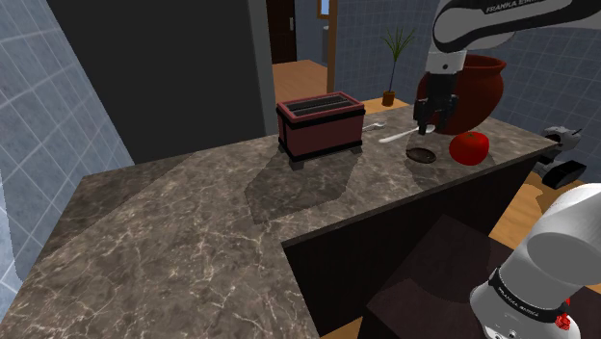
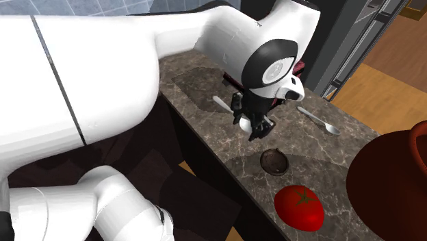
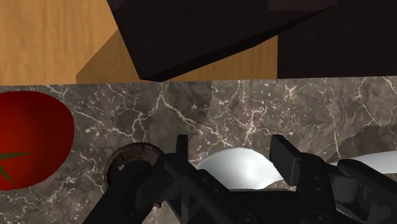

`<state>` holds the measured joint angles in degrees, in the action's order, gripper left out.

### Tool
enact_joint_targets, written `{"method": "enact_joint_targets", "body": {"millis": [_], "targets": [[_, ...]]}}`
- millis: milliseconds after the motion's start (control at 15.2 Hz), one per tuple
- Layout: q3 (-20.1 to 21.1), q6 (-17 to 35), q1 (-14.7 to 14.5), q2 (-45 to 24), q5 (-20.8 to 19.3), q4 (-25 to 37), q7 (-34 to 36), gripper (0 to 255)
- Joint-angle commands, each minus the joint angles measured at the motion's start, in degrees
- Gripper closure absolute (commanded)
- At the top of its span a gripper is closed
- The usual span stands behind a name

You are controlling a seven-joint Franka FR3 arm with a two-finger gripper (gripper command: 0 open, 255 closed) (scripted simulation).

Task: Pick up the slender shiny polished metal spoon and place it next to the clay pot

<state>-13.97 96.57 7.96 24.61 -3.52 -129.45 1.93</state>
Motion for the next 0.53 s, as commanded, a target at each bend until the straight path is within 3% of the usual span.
{"method": "enact_joint_targets", "body": {"millis": [0,462], "targets": [[0.05,-1.58,-0.01,0.05,0.03,1.51,-0.04,255],[0.37,-6.95,-0.18,-0.04,0.26,6.97,0.05,255]]}}
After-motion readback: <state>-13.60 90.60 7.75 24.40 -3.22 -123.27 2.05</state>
